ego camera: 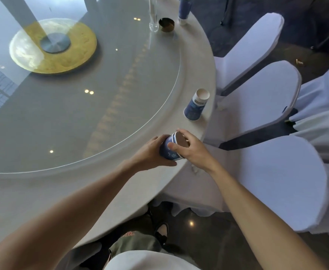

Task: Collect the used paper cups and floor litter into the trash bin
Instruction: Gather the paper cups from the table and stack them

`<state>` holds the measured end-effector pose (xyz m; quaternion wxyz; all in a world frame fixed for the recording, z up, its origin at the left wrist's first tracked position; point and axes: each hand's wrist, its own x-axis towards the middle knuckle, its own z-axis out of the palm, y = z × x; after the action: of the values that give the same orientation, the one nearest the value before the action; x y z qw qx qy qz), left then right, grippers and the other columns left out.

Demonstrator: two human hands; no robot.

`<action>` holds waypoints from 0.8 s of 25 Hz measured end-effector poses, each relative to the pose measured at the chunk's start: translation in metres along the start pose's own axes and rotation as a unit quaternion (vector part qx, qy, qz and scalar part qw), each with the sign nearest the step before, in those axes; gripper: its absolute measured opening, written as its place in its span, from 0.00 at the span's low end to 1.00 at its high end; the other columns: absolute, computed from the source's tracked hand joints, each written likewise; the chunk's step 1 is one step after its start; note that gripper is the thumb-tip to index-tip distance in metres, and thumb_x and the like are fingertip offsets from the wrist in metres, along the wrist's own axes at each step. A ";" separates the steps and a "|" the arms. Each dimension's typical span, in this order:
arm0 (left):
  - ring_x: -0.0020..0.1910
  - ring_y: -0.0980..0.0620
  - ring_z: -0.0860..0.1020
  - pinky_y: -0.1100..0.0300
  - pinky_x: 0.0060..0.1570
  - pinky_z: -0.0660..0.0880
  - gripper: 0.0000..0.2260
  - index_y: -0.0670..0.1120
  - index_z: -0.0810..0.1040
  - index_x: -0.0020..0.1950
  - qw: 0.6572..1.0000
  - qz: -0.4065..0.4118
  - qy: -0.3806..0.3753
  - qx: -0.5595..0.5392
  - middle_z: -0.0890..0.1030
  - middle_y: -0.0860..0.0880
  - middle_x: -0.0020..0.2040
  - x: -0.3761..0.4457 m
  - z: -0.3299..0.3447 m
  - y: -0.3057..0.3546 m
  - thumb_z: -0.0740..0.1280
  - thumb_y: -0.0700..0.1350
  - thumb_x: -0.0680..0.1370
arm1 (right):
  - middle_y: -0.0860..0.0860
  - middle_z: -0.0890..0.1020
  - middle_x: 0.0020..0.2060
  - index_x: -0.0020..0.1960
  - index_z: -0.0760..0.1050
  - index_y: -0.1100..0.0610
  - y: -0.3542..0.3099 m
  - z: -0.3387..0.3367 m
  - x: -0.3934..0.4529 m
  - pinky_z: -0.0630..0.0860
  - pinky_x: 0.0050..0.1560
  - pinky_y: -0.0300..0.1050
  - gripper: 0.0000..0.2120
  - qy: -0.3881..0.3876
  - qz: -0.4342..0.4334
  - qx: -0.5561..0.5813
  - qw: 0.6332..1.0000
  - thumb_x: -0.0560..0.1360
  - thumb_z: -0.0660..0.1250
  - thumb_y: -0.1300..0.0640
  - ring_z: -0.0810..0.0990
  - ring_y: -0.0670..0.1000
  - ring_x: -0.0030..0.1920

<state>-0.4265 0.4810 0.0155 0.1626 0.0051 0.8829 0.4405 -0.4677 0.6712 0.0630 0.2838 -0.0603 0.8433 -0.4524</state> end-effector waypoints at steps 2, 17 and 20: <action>0.59 0.49 0.80 0.49 0.59 0.80 0.38 0.55 0.73 0.71 1.000 -0.001 -0.007 -0.015 0.80 0.51 0.62 0.017 -0.003 0.000 0.83 0.57 0.63 | 0.49 0.73 0.74 0.77 0.69 0.47 -0.004 -0.006 0.014 0.71 0.74 0.56 0.44 -0.003 0.010 0.017 1.000 0.66 0.70 0.30 0.72 0.50 0.73; 0.57 0.51 0.82 0.43 0.56 0.82 0.34 0.60 0.74 0.66 0.997 -0.010 0.021 -0.074 0.83 0.58 0.56 0.073 0.008 0.013 0.83 0.57 0.63 | 0.48 0.75 0.68 0.78 0.65 0.53 0.000 -0.039 0.057 0.77 0.67 0.51 0.39 0.002 0.048 0.011 0.999 0.73 0.76 0.40 0.77 0.50 0.67; 0.56 0.52 0.83 0.44 0.56 0.82 0.34 0.59 0.74 0.66 0.995 -0.053 0.051 -0.067 0.83 0.56 0.57 0.080 0.014 0.023 0.81 0.61 0.63 | 0.50 0.76 0.69 0.77 0.67 0.54 0.002 -0.062 0.064 0.75 0.63 0.46 0.38 -0.001 0.031 -0.022 0.999 0.74 0.74 0.39 0.76 0.48 0.65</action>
<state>-0.5010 0.5179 0.0029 0.1404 -0.0752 0.8576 0.4890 -0.5538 0.6947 0.0603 0.2972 -0.0408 0.8544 -0.4243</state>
